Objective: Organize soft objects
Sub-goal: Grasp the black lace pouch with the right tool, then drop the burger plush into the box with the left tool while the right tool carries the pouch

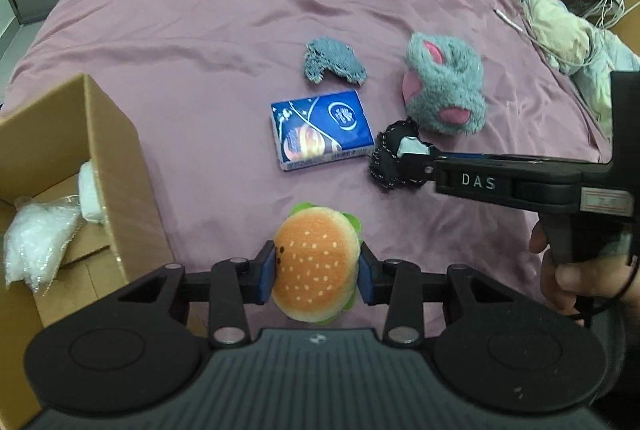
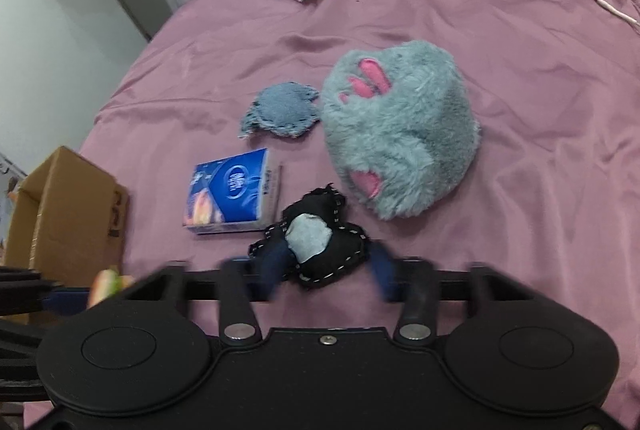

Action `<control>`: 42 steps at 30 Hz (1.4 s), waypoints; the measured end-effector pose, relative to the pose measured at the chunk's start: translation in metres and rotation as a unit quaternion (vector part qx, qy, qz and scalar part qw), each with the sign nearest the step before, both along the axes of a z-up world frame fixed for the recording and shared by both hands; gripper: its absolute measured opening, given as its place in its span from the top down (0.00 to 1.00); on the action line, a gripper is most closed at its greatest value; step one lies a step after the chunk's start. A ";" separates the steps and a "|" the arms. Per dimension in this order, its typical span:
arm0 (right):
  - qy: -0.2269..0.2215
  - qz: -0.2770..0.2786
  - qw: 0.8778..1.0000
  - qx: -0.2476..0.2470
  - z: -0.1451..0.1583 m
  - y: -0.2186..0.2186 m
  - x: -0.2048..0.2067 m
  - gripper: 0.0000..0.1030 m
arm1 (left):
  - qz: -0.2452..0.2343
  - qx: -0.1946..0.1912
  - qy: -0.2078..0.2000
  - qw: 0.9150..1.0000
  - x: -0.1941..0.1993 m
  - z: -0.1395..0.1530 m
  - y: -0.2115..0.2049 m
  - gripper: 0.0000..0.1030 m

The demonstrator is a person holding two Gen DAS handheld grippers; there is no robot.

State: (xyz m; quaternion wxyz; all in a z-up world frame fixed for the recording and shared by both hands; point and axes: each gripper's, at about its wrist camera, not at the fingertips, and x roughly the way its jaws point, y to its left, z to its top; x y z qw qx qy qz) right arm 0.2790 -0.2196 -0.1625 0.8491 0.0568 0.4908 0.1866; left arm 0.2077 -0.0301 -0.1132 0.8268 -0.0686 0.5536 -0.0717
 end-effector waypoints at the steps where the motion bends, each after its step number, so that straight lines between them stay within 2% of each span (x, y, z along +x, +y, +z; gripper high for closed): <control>1: 0.001 -0.002 1.000 0.005 0.000 -0.002 0.000 0.77 | 0.002 -0.002 -0.004 1.000 -0.001 0.002 0.001 0.62; 3: -0.001 -0.001 1.000 0.019 0.004 -0.007 -0.003 0.82 | 0.008 -0.008 -0.010 1.000 -0.004 0.005 0.005 0.62; 6: -0.015 -0.002 1.000 0.010 0.012 -0.012 -0.011 0.83 | 0.016 -0.016 -0.017 1.000 -0.007 0.009 0.009 0.62; 17: -0.043 -0.005 0.999 0.017 0.044 -0.025 -0.039 0.83 | 0.032 -0.025 -0.052 0.998 -0.022 0.031 0.019 0.62; 20: -0.039 -0.004 0.998 0.045 0.054 -0.028 -0.045 0.83 | 0.034 -0.025 -0.061 0.997 -0.028 0.039 0.021 0.62; 30: -0.081 0.021 0.994 0.068 0.086 -0.012 -0.065 0.83 | 0.063 -0.022 -0.092 0.994 -0.055 0.059 0.041 0.62; 35: -0.092 0.036 0.991 0.089 0.101 0.001 -0.073 0.83 | 0.099 -0.024 -0.109 0.989 -0.070 0.071 0.060 0.62; 42: -0.124 0.079 0.986 0.084 0.129 0.032 -0.086 0.83 | 0.151 -0.038 -0.138 0.978 -0.092 0.083 0.102 0.62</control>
